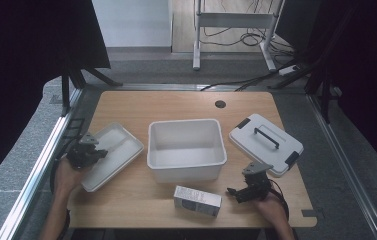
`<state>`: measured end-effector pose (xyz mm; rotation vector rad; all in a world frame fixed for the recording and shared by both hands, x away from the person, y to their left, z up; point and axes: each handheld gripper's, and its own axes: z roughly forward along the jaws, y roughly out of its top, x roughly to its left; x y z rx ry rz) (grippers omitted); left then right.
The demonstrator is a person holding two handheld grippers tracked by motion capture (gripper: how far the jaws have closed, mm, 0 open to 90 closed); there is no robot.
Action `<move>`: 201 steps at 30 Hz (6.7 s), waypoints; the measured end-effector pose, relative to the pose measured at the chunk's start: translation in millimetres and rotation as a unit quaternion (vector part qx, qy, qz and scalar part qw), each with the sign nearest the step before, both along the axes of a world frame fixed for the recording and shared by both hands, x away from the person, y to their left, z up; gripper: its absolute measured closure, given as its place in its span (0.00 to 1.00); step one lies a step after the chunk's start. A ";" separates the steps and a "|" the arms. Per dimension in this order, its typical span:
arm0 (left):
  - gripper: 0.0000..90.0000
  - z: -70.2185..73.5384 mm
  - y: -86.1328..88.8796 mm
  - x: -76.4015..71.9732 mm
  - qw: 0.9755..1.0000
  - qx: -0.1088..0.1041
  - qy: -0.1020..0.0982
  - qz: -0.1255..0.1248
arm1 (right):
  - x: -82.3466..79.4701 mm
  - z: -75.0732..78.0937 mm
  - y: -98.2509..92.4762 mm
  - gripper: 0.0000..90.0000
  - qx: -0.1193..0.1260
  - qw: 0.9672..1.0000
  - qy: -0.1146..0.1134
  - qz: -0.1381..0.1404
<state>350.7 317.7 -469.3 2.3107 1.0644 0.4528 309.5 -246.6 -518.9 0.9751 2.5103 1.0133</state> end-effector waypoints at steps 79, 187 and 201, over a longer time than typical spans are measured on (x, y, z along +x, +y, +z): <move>0.00 -52.3 -137.3 -59.6 0.993 -0.064 0.011 -0.095 | -42.6 37.5 17.5 0.02 -0.038 0.994 0.034 0.094; 0.00 -52.3 -137.6 -62.2 0.993 -0.066 0.012 -0.098 | 103.7 108.5 168.5 0.62 -0.227 0.956 0.095 0.161; 0.00 -52.2 -137.4 -62.3 0.993 -0.064 0.011 -0.099 | 105.3 107.8 171.3 0.55 -0.223 0.953 0.115 0.166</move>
